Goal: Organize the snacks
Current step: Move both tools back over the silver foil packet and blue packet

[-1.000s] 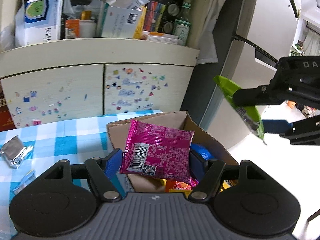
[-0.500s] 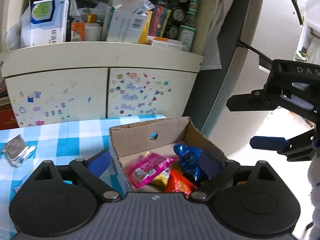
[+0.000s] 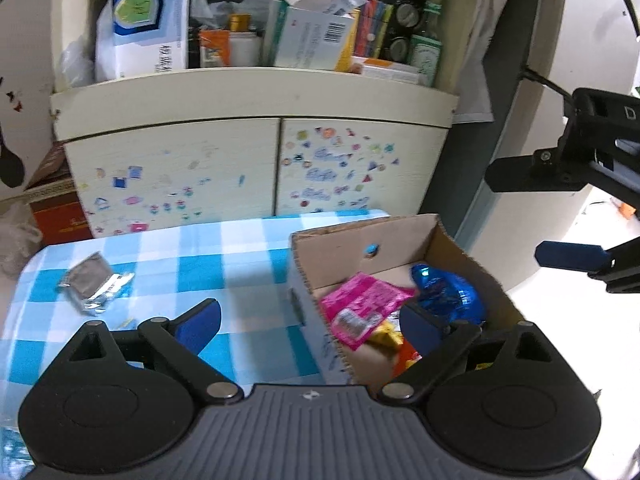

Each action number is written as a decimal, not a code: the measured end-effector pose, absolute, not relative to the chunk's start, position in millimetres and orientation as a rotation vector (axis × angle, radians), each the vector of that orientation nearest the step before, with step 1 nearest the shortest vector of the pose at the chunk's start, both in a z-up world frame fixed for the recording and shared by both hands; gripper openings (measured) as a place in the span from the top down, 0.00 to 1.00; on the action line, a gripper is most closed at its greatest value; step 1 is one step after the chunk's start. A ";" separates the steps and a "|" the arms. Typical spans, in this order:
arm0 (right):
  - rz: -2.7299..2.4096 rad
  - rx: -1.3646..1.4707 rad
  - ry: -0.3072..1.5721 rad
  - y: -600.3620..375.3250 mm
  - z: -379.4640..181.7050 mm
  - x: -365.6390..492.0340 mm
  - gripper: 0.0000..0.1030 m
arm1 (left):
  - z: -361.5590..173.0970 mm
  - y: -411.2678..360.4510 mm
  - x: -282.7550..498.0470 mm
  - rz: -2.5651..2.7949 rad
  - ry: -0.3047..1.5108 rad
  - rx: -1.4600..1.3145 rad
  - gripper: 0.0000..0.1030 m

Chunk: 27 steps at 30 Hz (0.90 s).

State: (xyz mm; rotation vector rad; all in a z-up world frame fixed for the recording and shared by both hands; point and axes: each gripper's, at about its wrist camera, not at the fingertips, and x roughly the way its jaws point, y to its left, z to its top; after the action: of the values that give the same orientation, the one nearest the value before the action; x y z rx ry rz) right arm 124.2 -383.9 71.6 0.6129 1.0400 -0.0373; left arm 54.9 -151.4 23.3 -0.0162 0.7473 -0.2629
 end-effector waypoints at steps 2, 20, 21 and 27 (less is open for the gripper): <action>-0.031 0.608 1.047 -380.8 70.8 125.2 0.19 | 24.4 -148.3 53.7 -0.241 0.755 0.010 0.05; 0.036 0.373 1.021 -332.0 75.4 128.3 0.19 | 32.2 -100.9 48.6 -0.091 0.796 0.108 0.01; 0.039 0.368 1.022 -329.8 75.0 129.1 0.19 | 32.2 -98.4 49.4 -0.086 0.798 0.105 0.01; 0.070 0.349 1.030 -319.5 72.5 129.3 0.18 | 35.3 -74.3 53.2 -0.056 0.796 0.090 0.01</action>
State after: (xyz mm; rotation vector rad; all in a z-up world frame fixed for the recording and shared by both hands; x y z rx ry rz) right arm 129.3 -319.5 72.5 0.3493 1.0304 0.0697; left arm 53.2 -74.3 35.3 0.0902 0.7956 -0.0564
